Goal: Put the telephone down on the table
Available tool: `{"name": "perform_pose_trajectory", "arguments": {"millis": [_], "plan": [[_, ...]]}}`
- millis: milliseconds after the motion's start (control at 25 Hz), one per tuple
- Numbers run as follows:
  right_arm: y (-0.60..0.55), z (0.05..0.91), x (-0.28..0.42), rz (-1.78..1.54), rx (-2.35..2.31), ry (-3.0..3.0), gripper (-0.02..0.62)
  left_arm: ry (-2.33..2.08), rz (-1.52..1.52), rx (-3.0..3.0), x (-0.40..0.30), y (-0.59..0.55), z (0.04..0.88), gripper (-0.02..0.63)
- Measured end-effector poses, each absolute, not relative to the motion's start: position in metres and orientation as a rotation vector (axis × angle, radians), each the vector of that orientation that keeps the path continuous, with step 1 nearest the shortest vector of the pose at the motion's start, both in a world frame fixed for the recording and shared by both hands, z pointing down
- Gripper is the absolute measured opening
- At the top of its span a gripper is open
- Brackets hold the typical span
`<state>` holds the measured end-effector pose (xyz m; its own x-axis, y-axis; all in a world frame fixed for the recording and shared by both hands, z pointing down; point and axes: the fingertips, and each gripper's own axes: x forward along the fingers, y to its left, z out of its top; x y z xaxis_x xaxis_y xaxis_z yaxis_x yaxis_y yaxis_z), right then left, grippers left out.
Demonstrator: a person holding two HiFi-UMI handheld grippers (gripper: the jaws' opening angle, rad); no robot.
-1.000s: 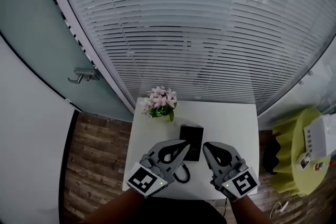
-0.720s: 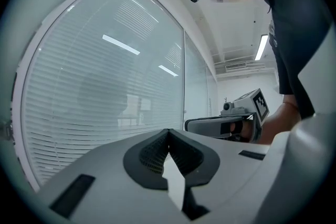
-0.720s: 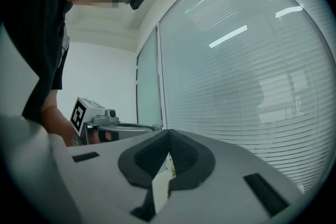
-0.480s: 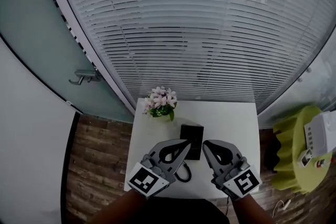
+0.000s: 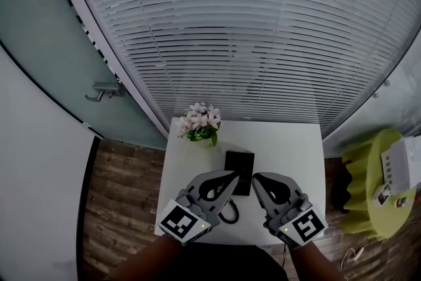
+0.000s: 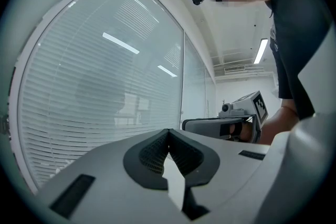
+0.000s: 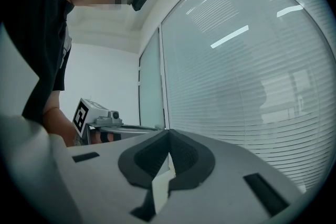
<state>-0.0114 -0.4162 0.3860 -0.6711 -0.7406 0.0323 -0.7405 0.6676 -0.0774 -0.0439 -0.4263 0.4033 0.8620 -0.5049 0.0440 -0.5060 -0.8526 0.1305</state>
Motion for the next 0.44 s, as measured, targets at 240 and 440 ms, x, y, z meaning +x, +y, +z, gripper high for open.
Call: {"name": "perform_pose_trajectory", "arguments": {"millis": [240,440], "plan": [[-0.4163,0.3818,-0.0139,-0.147,-1.244,2.848,0.023,-0.816,0.031,2.922,-0.0451,-0.4272,0.4022,0.009],[-0.4199,0.3827,-0.0141,-0.145,-1.243,2.857,0.023,-0.819,0.032,2.914,-0.0440,-0.4281,0.4017,0.009]]}}
